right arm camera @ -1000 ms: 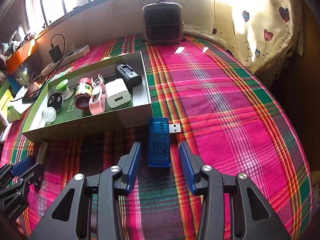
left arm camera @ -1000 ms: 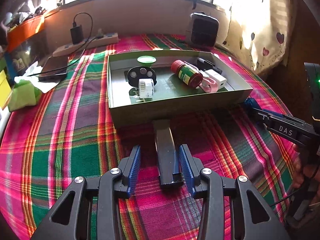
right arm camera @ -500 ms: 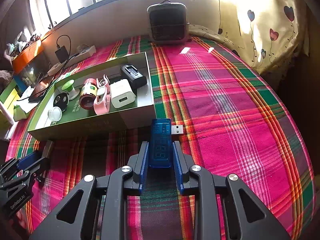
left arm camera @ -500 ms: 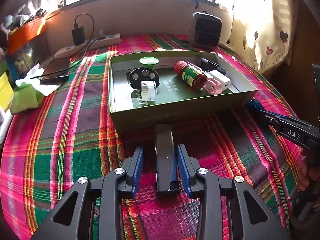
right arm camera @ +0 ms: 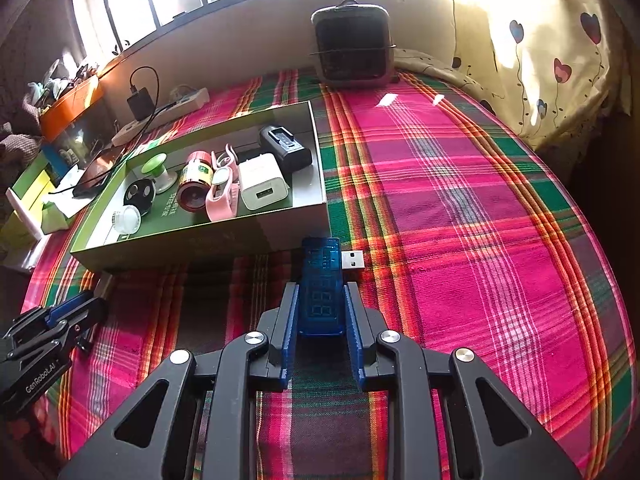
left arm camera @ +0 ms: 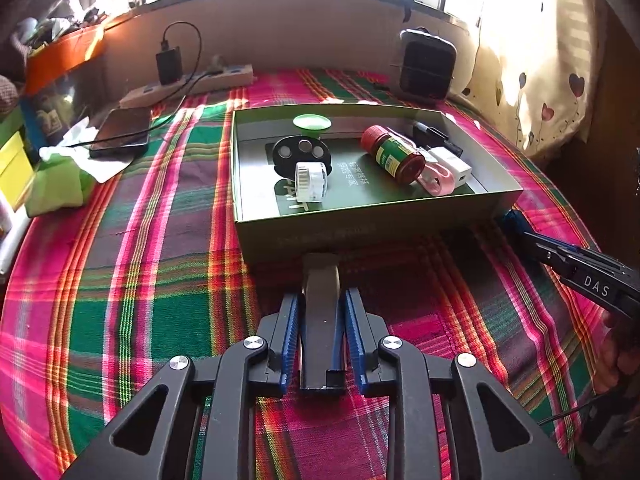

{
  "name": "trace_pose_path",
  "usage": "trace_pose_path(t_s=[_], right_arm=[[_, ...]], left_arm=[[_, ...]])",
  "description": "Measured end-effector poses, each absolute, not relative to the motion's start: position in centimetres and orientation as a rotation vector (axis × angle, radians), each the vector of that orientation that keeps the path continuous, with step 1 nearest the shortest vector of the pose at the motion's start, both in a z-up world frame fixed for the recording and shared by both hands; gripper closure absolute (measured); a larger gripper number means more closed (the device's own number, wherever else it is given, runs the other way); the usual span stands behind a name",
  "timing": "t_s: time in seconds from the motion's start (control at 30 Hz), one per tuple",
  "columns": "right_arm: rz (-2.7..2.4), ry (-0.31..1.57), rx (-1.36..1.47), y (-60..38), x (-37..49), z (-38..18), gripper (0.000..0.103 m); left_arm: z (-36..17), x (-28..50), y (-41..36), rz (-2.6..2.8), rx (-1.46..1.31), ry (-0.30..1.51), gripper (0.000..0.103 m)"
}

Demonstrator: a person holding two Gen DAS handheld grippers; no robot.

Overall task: Organize rigid objects
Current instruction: 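Carry the USB stick and black stapler with both tools over the green box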

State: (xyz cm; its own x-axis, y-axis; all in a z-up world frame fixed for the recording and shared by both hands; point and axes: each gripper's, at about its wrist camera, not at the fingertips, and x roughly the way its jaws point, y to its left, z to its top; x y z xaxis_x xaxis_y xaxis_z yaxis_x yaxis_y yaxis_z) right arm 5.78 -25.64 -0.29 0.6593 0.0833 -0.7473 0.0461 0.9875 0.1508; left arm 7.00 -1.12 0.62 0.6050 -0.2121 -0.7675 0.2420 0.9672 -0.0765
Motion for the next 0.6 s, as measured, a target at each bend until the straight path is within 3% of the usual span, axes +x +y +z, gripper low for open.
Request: trace_pose_path(t_s=[0.6], right_arm=[[0.053,0.844,0.146,-25.01,5.21,-0.14,0.080]], left_arm=[[0.91,6.35,-1.10,-0.284,0.009,0.882,0.081]])
